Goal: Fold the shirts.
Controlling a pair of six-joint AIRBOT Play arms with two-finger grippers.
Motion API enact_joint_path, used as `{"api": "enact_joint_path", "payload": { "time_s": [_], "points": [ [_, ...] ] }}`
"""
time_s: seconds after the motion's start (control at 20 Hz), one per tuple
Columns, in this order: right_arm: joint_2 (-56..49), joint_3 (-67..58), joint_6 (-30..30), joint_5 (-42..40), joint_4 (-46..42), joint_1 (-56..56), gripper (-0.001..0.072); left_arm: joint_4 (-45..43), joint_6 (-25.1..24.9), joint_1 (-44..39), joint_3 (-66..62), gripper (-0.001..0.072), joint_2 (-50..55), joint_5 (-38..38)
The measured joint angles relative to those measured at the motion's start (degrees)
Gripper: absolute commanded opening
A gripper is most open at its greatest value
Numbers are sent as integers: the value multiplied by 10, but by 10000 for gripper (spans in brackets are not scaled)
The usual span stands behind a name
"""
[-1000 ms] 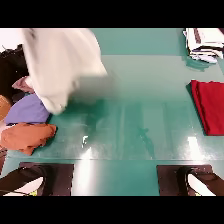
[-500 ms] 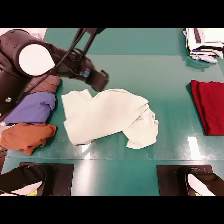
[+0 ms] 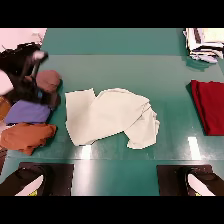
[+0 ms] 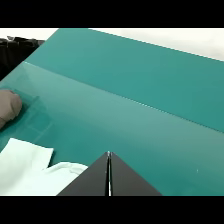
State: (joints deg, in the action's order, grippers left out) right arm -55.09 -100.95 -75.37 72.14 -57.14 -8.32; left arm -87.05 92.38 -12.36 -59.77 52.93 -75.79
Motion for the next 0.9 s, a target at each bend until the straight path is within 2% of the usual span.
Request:
{"api": "enact_joint_path", "payload": {
  "time_s": [0.15,0.35,0.75,0.9],
  "points": [
    [-4,0,0,1,0,0,15,33,21,18,125,541,-20,51],
    [-9,0,0,6,2,0,15,66,49,27,223,541,-28,122],
    [-10,0,0,17,2,0,15,102,90,29,295,541,-30,235],
    [-9,0,0,23,2,0,15,115,95,30,300,541,-19,255]
  ]
}}
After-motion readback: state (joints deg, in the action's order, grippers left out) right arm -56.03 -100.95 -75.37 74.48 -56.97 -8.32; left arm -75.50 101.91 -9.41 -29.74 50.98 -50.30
